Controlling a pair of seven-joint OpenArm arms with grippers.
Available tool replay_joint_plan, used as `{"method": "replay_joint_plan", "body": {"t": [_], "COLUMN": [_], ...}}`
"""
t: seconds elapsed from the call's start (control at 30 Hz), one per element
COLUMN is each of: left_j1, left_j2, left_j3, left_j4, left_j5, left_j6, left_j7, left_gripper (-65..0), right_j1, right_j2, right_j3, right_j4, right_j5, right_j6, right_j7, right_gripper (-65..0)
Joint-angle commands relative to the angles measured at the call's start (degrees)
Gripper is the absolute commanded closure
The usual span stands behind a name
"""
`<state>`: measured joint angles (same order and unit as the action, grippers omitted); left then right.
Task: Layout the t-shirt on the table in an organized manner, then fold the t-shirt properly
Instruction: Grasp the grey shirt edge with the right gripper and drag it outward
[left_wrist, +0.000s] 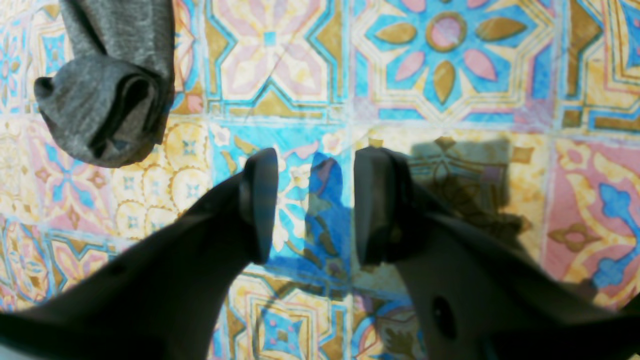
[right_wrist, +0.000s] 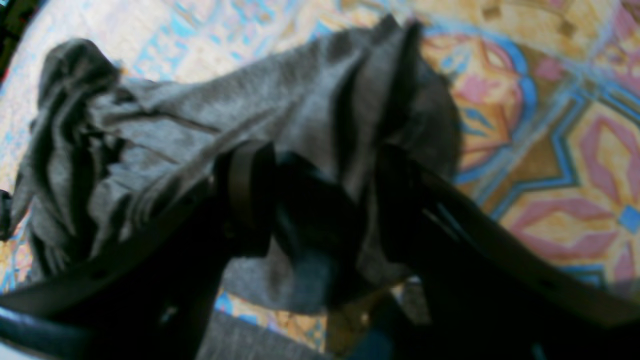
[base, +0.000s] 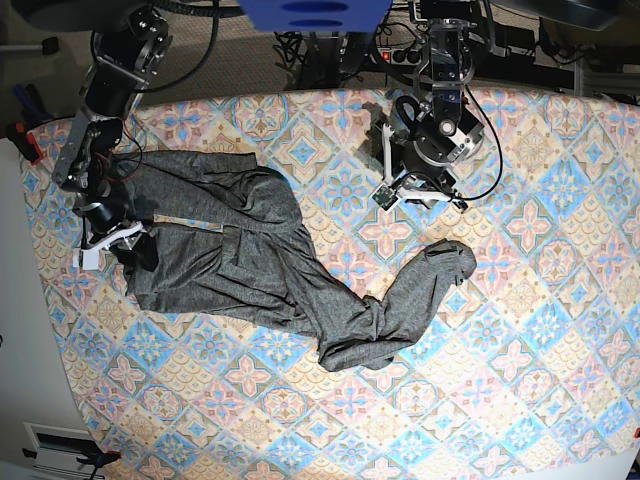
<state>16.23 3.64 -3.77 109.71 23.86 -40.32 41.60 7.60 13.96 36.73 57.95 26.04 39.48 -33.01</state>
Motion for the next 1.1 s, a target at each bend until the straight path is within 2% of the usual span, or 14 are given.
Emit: {"method": "replay_joint_plan", "body": {"t": [0.0, 0.1, 0.33, 0.4, 0.5, 0.6, 0.67, 0.73, 0.83, 0.9, 1.0, 1.07], "left_j1": [-0.4, -0.4, -0.4, -0.4, -0.4, -0.4, -0.4, -0.4, -0.4, -0.4, -0.4, -0.3], "left_j2": [0.2, 0.2, 0.2, 0.2, 0.2, 0.2, 0.2, 0.2, 0.2, 0.2, 0.2, 0.2], "left_j3": [0.1, 0.1, 0.1, 0.1, 0.1, 0.1, 0.1, 0.1, 0.1, 0.2, 0.2, 0.2], "left_j4": [1.1, 1.1, 1.1, 1.1, 1.1, 1.1, 1.0, 0.9, 0.9, 0.9, 0.9, 0.9], "left_j5": [-0.4, -0.4, -0.4, -0.4, -0.4, -0.4, -0.4, -0.4, -0.4, -0.4, -0.4, -0.4], "left_j6": [0.3, 0.3, 0.3, 0.3, 0.3, 0.3, 0.3, 0.3, 0.3, 0.3, 0.3, 0.3], "left_j7": [-0.8, -0.8, -0.8, -0.8, -0.8, -0.8, -0.8, -0.8, -0.8, -0.8, -0.8, -0.8], "left_gripper": [-24.5, -24.5, -24.5, -24.5, -24.5, -24.5, -24.5, -24.5, -24.5, -24.5, -24.5, -24.5], "right_j1": [0.8, 0.6, 0.6, 0.6, 0.6, 0.6, 1.0, 1.9, 4.8, 6.8, 8.0, 7.9], "right_j2": [1.0, 0.9, 0.9, 0.9, 0.9, 0.9, 1.6, 4.0, 4.7, 6.3, 7.0, 8.2], "right_j3": [0.1, -2.9, -18.9, -21.0, -20.9, -20.9, -20.8, -19.5, -17.9, -16.1, -12.7, -10.8], "right_j4": [0.9, 1.0, 2.0, 2.0, 2.1, 2.1, 2.8, 6.2, 11.5, 15.4, 20.3, 24.6], "right_j5": [0.9, 0.9, 0.9, 0.9, 0.9, 0.9, 0.9, 0.9, 0.9, 0.9, 0.8, 0.8], "right_j6": [0.5, 0.5, 0.5, 0.5, 0.5, 0.4, -1.8, -4.6, -8.3, -10.0, -14.6, -15.7], "right_j7": [1.1, 0.9, 1.1, 1.1, 0.6, 0.5, 0.5, 0.5, 0.5, 0.4, 0.4, 0.4], "right_gripper": [-30.8, -30.8, -29.1, -20.7, 0.0, 0.0, 0.0, 0.0, 0.0, 0.0, 0.0, 0.0]}}
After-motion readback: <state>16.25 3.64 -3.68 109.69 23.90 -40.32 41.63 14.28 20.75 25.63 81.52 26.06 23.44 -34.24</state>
